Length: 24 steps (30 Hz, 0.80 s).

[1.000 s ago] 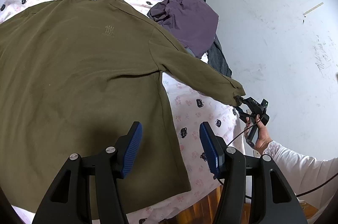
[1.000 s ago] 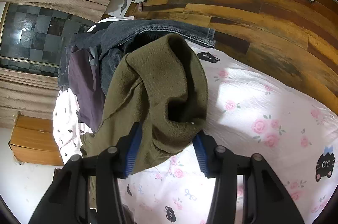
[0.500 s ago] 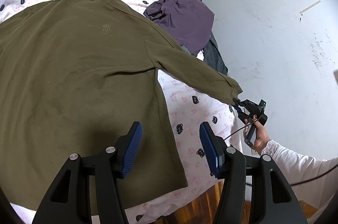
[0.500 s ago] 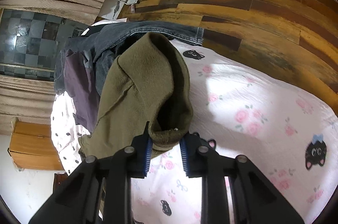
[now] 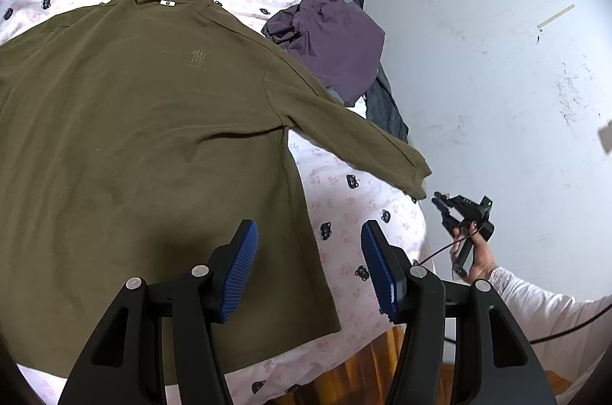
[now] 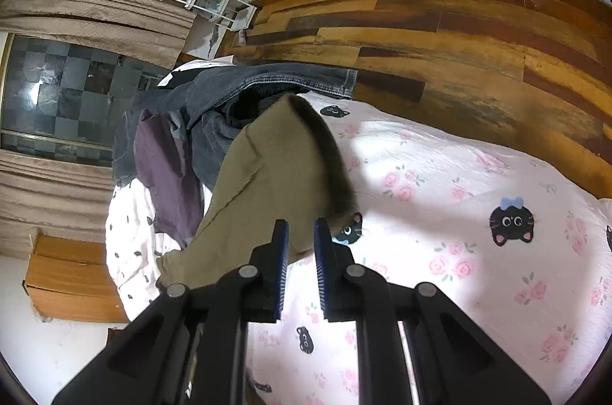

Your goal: Fold clothes

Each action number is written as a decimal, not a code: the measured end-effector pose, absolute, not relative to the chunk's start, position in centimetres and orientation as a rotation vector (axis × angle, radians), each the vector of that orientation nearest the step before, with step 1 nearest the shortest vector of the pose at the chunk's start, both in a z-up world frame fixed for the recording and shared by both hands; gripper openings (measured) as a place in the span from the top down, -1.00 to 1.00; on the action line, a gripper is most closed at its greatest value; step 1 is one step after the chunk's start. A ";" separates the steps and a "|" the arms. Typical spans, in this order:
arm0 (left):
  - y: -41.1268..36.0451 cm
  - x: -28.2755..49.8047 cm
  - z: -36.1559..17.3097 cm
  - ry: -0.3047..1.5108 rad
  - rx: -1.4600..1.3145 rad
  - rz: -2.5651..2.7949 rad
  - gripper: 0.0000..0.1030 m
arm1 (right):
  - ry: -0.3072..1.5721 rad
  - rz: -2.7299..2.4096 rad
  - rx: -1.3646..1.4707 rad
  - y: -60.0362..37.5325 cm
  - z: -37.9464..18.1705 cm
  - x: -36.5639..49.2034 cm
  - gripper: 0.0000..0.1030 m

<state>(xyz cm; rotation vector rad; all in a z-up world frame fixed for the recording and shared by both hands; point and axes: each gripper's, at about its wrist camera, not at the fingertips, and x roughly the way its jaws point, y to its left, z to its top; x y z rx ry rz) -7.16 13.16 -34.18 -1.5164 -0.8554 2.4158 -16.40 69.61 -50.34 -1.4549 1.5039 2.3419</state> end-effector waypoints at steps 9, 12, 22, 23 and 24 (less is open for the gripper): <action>13.4 -6.8 -34.8 -0.847 -1.550 2.406 0.01 | 1.435 2.377 -1.491 70.1 -49.7 -20.9 -0.84; 14.0 -7.1 -34.9 -0.843 -1.550 2.398 0.01 | 1.431 2.341 -1.566 69.3 -51.4 -22.4 -0.84; 15.1 -7.6 -34.9 -0.842 -1.554 2.387 0.01 | 1.320 2.363 -1.796 64.5 -55.0 -23.2 0.36; 15.1 -7.6 -34.9 -0.845 -1.556 2.387 0.01 | 1.318 2.364 -1.817 64.4 -55.1 -22.9 0.72; 15.1 -7.7 -34.9 -0.847 -1.558 2.386 0.01 | 1.303 2.375 -1.826 64.2 -54.9 -22.5 0.72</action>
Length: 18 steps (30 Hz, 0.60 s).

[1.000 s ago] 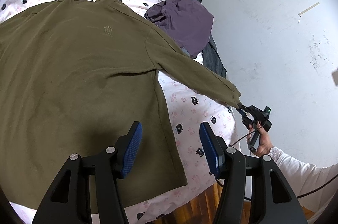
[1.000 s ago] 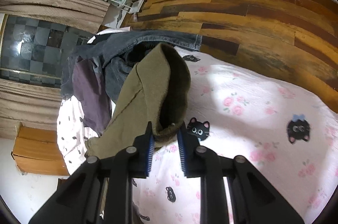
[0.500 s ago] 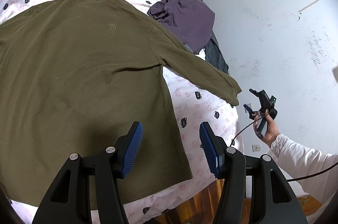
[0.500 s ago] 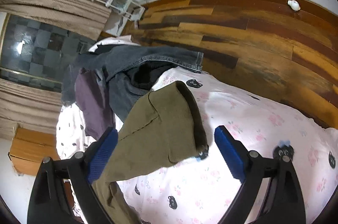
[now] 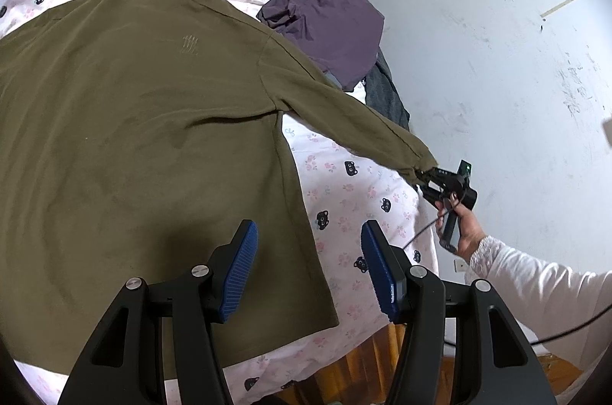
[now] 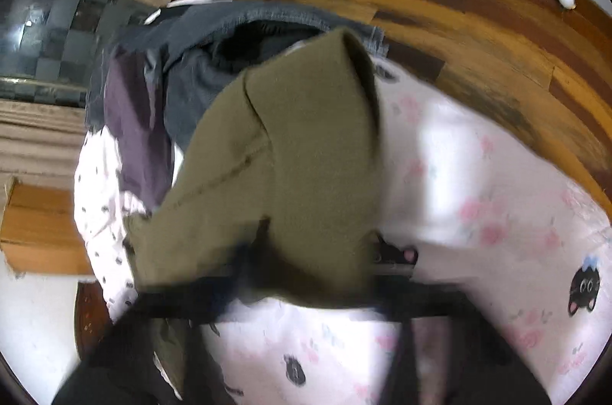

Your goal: Fold clothes

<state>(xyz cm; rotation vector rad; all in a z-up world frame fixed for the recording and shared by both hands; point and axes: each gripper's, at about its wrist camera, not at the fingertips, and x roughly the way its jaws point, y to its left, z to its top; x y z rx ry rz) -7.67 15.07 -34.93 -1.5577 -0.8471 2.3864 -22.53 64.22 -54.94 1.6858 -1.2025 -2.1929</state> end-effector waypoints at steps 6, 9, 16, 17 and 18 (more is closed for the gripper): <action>15.2 -7.7 -34.5 -0.845 -1.543 2.389 0.01 | -1.182 -2.169 1.644 64.1 -53.5 -20.3 0.72; 15.1 -7.5 -34.0 -0.835 -1.528 2.396 0.01 | -1.190 -2.189 1.620 64.4 -52.6 -19.7 0.72; 13.9 -6.8 -33.5 -0.859 -1.514 2.409 0.01 | -1.063 -2.229 1.527 62.2 -47.1 -20.7 0.72; 13.7 -6.6 -33.4 -0.862 -1.510 2.411 0.01 | -1.039 -2.237 1.515 61.7 -46.2 -20.9 0.72; 13.4 -6.4 -33.3 -0.865 -1.504 2.415 0.01 | -1.018 -2.242 1.500 61.2 -45.3 -20.9 0.72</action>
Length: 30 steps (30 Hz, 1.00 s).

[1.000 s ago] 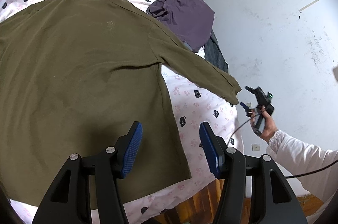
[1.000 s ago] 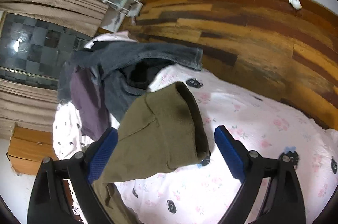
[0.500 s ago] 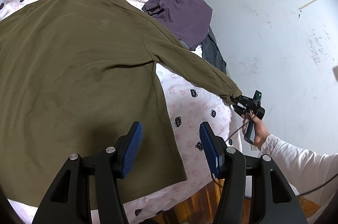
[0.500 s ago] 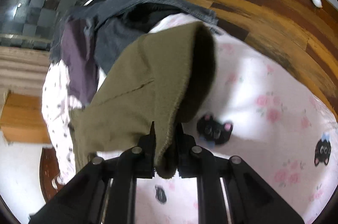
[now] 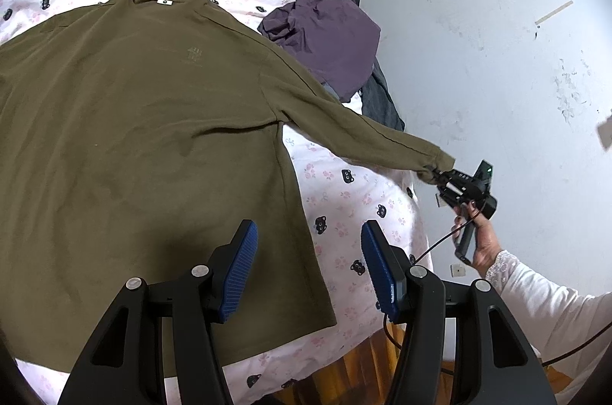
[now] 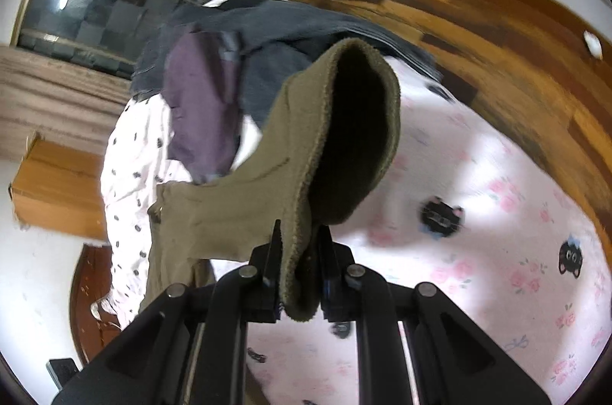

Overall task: Fold clothes
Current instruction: 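Lift the cuff and fold the sleeve across the hoodie body with the right gripper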

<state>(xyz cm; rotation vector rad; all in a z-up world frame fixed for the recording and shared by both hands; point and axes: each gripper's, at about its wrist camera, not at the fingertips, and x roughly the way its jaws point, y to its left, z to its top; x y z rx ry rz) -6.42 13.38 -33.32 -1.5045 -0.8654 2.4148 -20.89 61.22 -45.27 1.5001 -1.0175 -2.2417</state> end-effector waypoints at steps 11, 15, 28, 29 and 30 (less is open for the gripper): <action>7.9 -3.4 -32.7 -0.949 -1.461 2.467 0.01 | -0.667 -2.223 1.344 48.8 -34.5 -21.6 0.72; 4.8 -1.4 -32.7 -0.994 -1.452 2.495 0.01 | -0.543 -2.168 1.279 41.4 -31.5 -22.1 0.72; -5.6 6.1 -33.4 -1.163 -1.446 2.601 0.01 | -0.103 -1.776 1.229 6.1 -31.9 -20.8 0.72; -6.3 6.7 -33.5 -1.177 -1.448 2.608 0.01 | -0.074 -1.739 1.243 3.1 -33.0 -20.2 0.72; -7.0 7.2 -33.7 -1.192 -1.449 2.615 0.01 | -0.039 -1.697 1.260 0.3 -34.2 -19.3 0.72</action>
